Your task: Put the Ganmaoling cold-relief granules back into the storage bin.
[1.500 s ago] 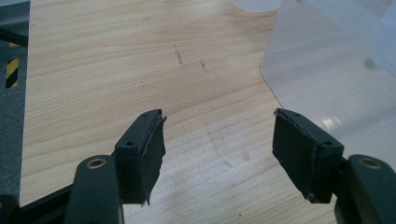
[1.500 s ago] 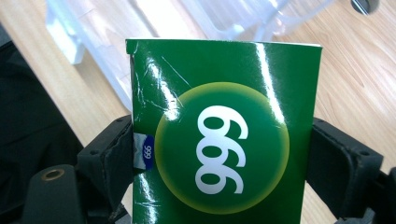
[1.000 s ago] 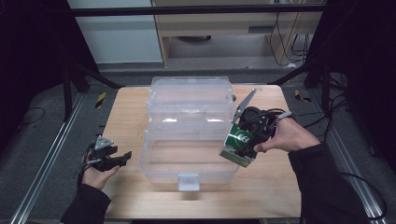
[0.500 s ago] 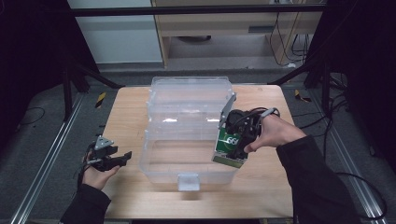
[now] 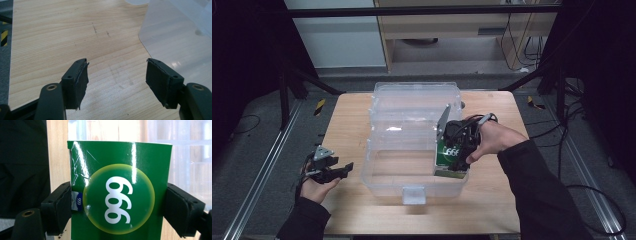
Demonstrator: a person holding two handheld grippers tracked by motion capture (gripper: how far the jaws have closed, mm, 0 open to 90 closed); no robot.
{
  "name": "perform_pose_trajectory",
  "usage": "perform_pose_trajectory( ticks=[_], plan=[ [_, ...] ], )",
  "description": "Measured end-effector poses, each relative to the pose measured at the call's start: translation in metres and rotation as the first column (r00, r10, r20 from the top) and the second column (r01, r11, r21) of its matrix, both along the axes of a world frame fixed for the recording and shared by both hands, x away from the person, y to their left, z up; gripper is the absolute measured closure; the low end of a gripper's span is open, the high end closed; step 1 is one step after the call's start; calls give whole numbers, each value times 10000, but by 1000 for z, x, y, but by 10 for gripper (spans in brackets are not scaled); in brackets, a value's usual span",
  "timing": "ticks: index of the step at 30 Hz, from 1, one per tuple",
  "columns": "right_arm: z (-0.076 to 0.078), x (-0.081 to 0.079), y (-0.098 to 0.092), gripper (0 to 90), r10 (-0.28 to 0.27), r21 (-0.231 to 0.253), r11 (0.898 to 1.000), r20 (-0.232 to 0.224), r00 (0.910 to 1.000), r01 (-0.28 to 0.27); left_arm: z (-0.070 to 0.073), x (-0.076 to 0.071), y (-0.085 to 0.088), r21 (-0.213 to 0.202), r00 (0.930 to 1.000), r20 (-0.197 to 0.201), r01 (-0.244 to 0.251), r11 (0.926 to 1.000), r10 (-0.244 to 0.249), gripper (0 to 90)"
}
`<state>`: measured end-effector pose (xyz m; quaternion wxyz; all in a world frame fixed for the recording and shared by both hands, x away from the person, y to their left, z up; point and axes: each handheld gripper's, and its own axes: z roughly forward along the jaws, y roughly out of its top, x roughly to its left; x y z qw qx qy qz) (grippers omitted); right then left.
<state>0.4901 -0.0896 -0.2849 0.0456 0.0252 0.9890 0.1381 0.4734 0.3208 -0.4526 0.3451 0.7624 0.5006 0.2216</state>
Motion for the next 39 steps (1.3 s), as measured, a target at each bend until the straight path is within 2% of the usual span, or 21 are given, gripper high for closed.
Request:
perform_pose_trajectory(
  ticks=[16,31,33,39],
  plan=[
    [-17,5,4,177,724,-515,9961,162,9972,-715,-1,0,0,12,10000,-38,15,10000,-15,333],
    [-30,4,9,177,801,-1028,9917,219,9966,-774,-1,0,-1,3,10000,-26,19,10000,-19,333],
    [-33,4,9,177,726,-1013,9923,65,9973,-716,-1,0,-1,36,10000,-47,30,10000,-30,334],
    [-41,5,8,177,803,-981,9921,156,9967,-784,-1,0,-1,43,10000,-38,42,10000,-42,333]
  ],
)
